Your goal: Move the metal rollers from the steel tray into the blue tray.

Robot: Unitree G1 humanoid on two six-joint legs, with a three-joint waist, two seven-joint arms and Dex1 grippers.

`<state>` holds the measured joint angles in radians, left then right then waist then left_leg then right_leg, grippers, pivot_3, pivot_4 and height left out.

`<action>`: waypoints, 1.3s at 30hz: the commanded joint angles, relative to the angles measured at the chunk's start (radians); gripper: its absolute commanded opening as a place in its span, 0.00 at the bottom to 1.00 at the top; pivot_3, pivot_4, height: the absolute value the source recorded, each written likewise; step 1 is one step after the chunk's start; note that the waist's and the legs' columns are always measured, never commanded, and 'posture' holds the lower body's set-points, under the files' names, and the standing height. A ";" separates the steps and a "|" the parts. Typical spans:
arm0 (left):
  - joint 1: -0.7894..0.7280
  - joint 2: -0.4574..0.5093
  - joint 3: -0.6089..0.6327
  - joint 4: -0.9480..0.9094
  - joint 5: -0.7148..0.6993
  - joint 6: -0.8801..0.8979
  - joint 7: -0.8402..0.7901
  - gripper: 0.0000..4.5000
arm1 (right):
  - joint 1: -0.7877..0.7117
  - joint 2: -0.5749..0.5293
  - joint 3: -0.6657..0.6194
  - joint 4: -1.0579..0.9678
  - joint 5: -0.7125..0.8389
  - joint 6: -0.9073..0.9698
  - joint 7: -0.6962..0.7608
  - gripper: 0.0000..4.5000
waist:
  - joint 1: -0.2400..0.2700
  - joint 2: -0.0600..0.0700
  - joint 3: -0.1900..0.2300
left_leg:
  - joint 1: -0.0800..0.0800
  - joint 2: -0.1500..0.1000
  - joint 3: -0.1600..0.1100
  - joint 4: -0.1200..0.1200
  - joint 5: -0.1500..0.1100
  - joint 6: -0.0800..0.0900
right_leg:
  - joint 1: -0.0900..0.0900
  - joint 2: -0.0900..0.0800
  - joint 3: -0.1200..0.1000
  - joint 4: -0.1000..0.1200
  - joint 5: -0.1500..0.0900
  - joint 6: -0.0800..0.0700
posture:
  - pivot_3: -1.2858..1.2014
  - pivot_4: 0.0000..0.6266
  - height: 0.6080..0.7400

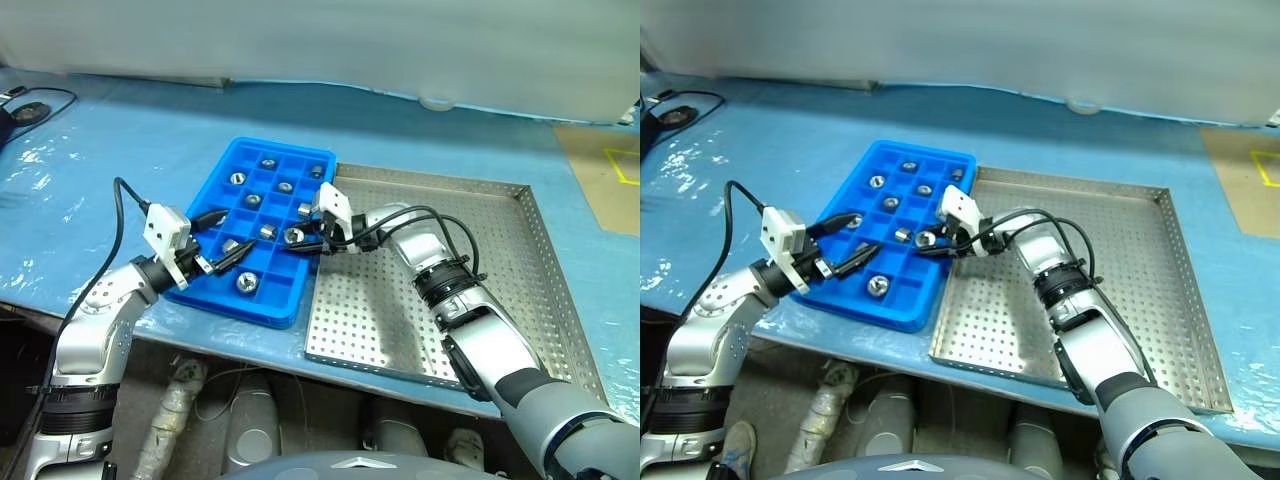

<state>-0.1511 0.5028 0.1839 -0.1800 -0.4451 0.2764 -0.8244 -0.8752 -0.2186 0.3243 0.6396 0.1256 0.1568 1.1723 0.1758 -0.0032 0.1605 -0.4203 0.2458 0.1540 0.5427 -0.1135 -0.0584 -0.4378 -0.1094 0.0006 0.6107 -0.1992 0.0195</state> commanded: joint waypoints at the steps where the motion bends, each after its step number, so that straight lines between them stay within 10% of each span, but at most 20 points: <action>1: -0.011 0.009 -0.006 -0.025 -0.012 -0.001 0.000 1.00 | 0.001 -0.015 -0.009 -0.036 -0.013 -0.026 0.018 0.37 | 0.001 0.000 0.000 | 0.000 0.000 0.000 0.000 0.000 0.000 | 0.000 0.000 0.000 0.000 0.000 0.000 | 0.63 0.24 1.00; 10: -0.035 0.007 -0.037 -0.001 -0.008 -0.005 -0.006 1.00 | 0.054 -0.022 -0.015 -0.125 0.006 0.033 0.030 0.37 | 0.004 0.000 0.000 | -0.001 0.000 0.000 0.000 0.000 0.000 | 0.000 0.000 0.000 -0.001 0.000 0.000 | 0.63 0.24 1.00; 18: -0.064 0.008 -0.054 0.017 -0.007 -0.006 -0.023 1.00 | 0.078 -0.025 -0.039 -0.181 0.012 0.068 -0.006 0.97 | 0.001 0.000 0.000 | 0.000 0.000 -0.001 0.000 0.001 -0.001 | 0.000 0.000 0.000 0.001 0.000 0.000 | 0.61 0.24 1.00; 39: -0.503 -0.227 -0.244 0.599 0.082 -0.225 -0.251 1.00 | 0.536 -0.250 -0.511 -0.776 0.183 0.320 -0.395 0.97 | -0.133 0.000 0.000 | 0.002 -0.002 0.001 0.002 0.003 -0.005 | 0.001 0.001 0.005 0.000 0.000 0.001 | 0.42 0.24 1.00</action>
<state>-0.6313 0.2825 -0.0762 0.4014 -0.3673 0.0963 -1.0770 -0.3380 -0.4839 -0.1148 -0.0566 0.2541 0.4744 0.8347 0.0430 -0.0036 0.1602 -0.4180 0.2438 0.1559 0.5447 -0.1111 -0.0614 -0.4372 -0.1085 0.0059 0.6101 -0.1987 0.0203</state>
